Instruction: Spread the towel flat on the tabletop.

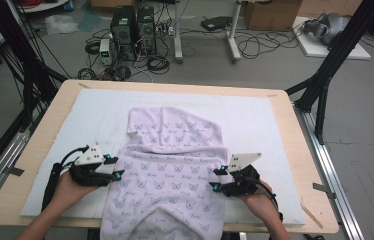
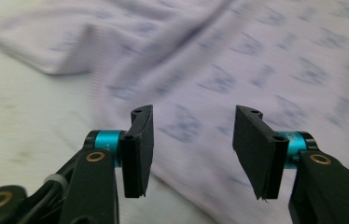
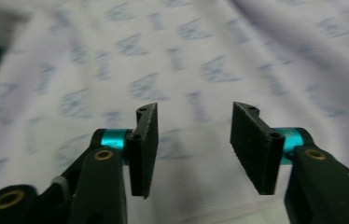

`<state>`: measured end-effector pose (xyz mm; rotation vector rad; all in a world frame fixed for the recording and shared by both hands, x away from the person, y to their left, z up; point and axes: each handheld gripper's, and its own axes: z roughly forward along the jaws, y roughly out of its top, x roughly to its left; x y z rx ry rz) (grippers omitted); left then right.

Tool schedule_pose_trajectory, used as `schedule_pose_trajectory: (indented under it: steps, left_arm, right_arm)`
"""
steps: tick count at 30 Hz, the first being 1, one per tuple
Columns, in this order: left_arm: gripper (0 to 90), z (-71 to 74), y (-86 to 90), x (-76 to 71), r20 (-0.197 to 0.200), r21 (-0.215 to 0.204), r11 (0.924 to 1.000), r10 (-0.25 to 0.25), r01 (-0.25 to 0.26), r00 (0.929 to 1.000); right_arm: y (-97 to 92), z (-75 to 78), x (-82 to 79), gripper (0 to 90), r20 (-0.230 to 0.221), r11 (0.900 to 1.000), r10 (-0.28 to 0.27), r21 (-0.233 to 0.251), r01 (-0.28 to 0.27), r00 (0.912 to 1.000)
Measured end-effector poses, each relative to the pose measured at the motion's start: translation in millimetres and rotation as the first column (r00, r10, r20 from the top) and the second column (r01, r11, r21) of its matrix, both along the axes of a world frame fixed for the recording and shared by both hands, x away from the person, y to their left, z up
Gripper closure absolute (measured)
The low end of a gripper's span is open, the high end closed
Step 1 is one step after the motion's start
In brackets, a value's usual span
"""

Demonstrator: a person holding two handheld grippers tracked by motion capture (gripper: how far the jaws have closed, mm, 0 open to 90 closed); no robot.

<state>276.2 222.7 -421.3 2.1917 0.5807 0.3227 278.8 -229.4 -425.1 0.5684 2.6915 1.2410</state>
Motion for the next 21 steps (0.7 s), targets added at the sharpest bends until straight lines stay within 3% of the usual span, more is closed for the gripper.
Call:
schedule_pose_trajectory:
  steps: [2,4,5,6,7,8,10,14,16,17,18,19,21]
  left_arm:
    - [45.0,-7.5,-3.7,-7.8,-0.033,0.021,0.9985,-0.05,0.051,0.9982]
    - [44.0,-15.5,-6.2,-13.9,-0.049,0.05,0.9944,-0.09,0.092,0.9947]
    - [48.7,-19.5,-6.9,-16.6,-0.057,0.062,0.9909,-0.116,0.119,0.9916]
    - [61.4,-20.8,-5.7,-20.1,-0.041,0.039,0.9902,-0.132,0.134,0.9903]
    - [76.0,-21.4,-5.4,-22.5,-0.049,0.028,0.9873,-0.155,0.157,0.9867]
    - [84.1,-20.5,-6.2,-25.5,-0.037,0.049,0.9853,-0.162,0.164,0.9861]
    - [87.4,-17.2,-7.2,-29.0,-0.045,0.077,0.9792,-0.184,0.187,0.9818]
    - [88.0,-11.9,0.0,-42.0,-0.064,0.094,0.9639,-0.244,0.249,0.9677]
    - [87.8,-7.9,5.8,-54.3,-0.053,0.063,0.9591,-0.273,0.276,0.9607]
    - [86.7,-5.9,8.3,-58.5,-0.044,0.048,0.9594,-0.276,0.278,0.9601]
    - [81.6,-4.6,9.9,-60.1,-0.039,0.039,0.9629,-0.265,0.267,0.9634]
    - [69.3,-3.7,10.6,-59.2,-0.032,0.046,0.9697,-0.239,0.24,0.9706]
    - [57.7,-4.2,9.6,-51.4,-0.037,0.045,0.9764,-0.21,0.211,0.9771]
  right_arm:
    - [3.9,-5.7,-10.1,44.6,-0.036,0.9996,0.03,-0.003,-0.03,0.9989]
    - [9.5,-11.3,-18.0,45.2,-0.062,0.9972,0.061,-0.04,-0.064,0.9962]
    - [12.1,-14.2,-21.2,49.0,-0.062,0.995,0.069,-0.068,-0.073,0.9957]
    - [13.6,-16.8,-25.0,54.1,-0.037,0.9945,0.068,-0.077,-0.071,0.997]
    - [12.6,-17.6,-26.6,63.0,-0.023,0.9948,0.078,-0.064,-0.079,0.9967]
    - [11.5,-17.7,-26.0,71.3,-0.044,0.9946,0.09,-0.048,-0.092,0.995]
    - [9.7,-16.7,-25.1,82.7,-0.059,0.9915,0.115,-0.053,-0.119,0.9916]
    - [7.0,-12.1,-30.3,87.4,-0.062,0.9821,0.162,-0.088,-0.167,0.9849]
    - [0.4,-6.2,-40.1,87.3,-0.066,0.9788,0.194,-0.055,-0.197,0.9788]
    - [-3.5,-1.8,-45.6,86.1,-0.056,0.9807,0.191,-0.03,-0.193,0.9799]
    - [-7.6,2.9,-49.3,81.9,-0.049,0.9844,0.176,0.001,-0.176,0.9832]
    - [-10.7,6.3,-50.6,78.3,-0.049,0.9873,0.155,0.042,-0.153,0.9866]
    - [-9.9,10.0,-49.1,69.7,-0.049,0.9899,0.134,0.055,-0.131,0.9898]
